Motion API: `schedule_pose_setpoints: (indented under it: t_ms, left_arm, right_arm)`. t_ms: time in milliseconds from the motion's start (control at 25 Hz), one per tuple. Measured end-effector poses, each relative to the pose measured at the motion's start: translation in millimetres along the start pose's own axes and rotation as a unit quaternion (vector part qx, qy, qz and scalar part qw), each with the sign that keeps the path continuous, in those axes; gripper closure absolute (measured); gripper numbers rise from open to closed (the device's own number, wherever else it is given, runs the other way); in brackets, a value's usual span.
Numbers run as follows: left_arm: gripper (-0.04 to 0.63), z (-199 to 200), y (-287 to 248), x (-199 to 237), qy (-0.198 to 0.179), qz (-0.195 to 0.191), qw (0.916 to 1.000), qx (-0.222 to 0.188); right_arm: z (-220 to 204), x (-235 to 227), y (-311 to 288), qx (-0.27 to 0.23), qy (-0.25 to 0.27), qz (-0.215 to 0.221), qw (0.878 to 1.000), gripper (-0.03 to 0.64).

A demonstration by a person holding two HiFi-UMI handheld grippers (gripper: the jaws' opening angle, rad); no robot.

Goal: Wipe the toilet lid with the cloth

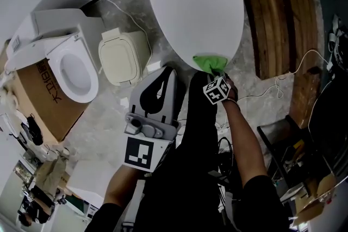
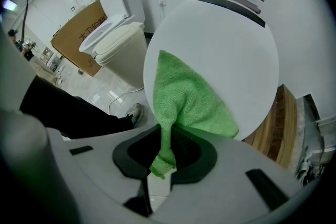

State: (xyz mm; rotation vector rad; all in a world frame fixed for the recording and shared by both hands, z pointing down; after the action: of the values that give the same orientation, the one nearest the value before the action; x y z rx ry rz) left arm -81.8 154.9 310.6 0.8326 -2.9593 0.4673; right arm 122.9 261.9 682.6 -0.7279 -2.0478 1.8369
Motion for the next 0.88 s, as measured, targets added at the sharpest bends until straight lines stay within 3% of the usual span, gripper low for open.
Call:
schedule_pose_setpoints:
  t_ms: [120, 240, 480, 640, 880]
  left_arm:
    - [0.597, 2.2, -1.3, -1.1, 0.003, 0.001, 1.0, -0.003]
    - [0.597, 4.4, -2.1, 0.3, 0.001, 0.005, 1.0, -0.005]
    - [0.597, 7.1, -5.9, 10.9, 0.009, 0.032, 0.9994, -0.006]
    - [0.597, 11.0, -7.6, 17.1, 0.013, 0.058, 0.9981, -0.018]
    - [0.597, 16.4, -20.6, 24.8, 0.022, 0.097, 0.9949, -0.017]
  right_arm:
    - [0.9, -1.4, 3.6, -0.003, -0.039, 0.019, 0.999, 0.551]
    - [10.9, -8.7, 22.0, -0.048, -0.113, 0.045, 0.991, 0.551]
    - [59.1, -49.4, 70.4, -0.18, -0.247, 0.081, 0.949, 0.549]
    - [108.0, -91.9, 91.4, -0.244, -0.282, 0.074, 0.925, 0.549]
    - [189.1, -162.3, 91.4, -0.263, -0.302, 0.043, 0.915, 0.549]
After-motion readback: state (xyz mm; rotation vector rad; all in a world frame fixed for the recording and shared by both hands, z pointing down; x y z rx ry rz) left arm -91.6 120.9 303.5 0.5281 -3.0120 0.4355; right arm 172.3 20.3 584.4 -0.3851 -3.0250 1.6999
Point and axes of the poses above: the fingertips, and each gripper's own axes: y backward along the fingers, x to its left, z out of its top, the point moved 7 cm from there along y, backward along the fingers, and after that the axes turned 12 degrees about -y, right-handed, at the moved point
